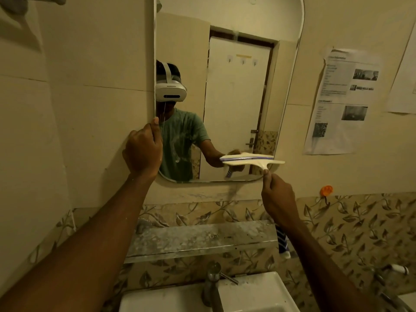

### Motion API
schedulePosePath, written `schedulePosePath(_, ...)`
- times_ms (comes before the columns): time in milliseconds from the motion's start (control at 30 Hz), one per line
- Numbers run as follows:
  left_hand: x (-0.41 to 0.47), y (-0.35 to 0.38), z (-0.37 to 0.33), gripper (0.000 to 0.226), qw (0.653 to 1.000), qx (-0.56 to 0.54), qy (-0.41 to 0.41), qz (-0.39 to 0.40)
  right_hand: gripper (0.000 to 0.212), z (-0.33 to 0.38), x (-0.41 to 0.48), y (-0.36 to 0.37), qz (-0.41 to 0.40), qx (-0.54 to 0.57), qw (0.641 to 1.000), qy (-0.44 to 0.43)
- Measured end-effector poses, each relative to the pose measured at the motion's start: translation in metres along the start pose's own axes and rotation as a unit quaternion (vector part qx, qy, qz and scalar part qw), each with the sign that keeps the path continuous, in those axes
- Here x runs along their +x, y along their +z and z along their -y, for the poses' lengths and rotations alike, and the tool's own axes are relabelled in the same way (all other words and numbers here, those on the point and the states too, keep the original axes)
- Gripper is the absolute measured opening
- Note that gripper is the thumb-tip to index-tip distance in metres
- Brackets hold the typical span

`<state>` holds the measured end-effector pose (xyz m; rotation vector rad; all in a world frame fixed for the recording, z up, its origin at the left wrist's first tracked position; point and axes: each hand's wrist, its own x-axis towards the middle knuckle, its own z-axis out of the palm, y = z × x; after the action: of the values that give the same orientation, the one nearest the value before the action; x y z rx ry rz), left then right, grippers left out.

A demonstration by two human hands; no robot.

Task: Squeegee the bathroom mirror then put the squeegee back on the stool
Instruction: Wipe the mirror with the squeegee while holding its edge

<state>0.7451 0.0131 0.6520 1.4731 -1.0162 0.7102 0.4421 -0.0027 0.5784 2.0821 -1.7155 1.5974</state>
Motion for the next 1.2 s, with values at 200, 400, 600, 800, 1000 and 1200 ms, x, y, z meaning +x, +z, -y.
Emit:
schedulePosePath(200,0.002,-0.003,0.001,0.058,1.0,0.009,0.002,0.02,0.042,-0.03,-0.044,0.021,0.052,-0.027,0.998,-0.001)
schedulePosePath(400,0.018,-0.013,0.011,0.067,0.995,0.012,0.017,0.095,0.043,-0.02,-0.046,0.011,0.015,0.004,1.0,0.023)
schedulePosePath(600,0.055,-0.026,-0.003,0.07,0.996,-0.003,-0.015,0.087,0.042,0.045,0.028,-0.033,0.006,0.084,0.996,-0.002)
schedulePosePath(800,0.12,-0.041,-0.052,0.046,0.995,-0.102,-0.014,0.007,0.049,0.128,0.113,-0.084,-0.019,0.122,0.992,-0.028)
schedulePosePath(1000,0.179,-0.044,-0.089,0.032,0.978,-0.203,-0.028,0.025,0.048,0.197,0.184,-0.128,-0.044,0.094,0.994,-0.033)
schedulePosePath(1200,0.197,-0.037,-0.093,0.029,0.978,-0.203,-0.029,0.042,0.029,0.246,0.234,-0.156,-0.053,-0.02,0.995,-0.084)
